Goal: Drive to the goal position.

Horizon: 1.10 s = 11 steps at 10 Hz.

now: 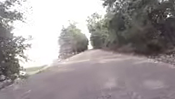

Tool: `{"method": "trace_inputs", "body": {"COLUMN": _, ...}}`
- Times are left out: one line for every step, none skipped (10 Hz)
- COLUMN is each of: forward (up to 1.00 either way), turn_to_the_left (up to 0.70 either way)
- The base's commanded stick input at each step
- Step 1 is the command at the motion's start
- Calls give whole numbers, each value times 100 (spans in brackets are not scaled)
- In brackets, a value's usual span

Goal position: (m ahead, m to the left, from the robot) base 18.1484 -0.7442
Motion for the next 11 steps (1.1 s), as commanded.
{"method": "trace_inputs", "body": {"forward": 70, "turn_to_the_left": 0}}
{"method": "trace_inputs", "body": {"forward": 70, "turn_to_the_left": 0}}
{"method": "trace_inputs", "body": {"forward": 70, "turn_to_the_left": 0}}
{"method": "trace_inputs", "body": {"forward": 70, "turn_to_the_left": 0}}
{"method": "trace_inputs", "body": {"forward": 70, "turn_to_the_left": 0}}
{"method": "trace_inputs", "body": {"forward": 70, "turn_to_the_left": 0}}
{"method": "trace_inputs", "body": {"forward": 70, "turn_to_the_left": 0}}
{"method": "trace_inputs", "body": {"forward": 70, "turn_to_the_left": 0}}
{"method": "trace_inputs", "body": {"forward": 70, "turn_to_the_left": 0}}
{"method": "trace_inputs", "body": {"forward": 70, "turn_to_the_left": 0}}
{"method": "trace_inputs", "body": {"forward": 70, "turn_to_the_left": 0}}
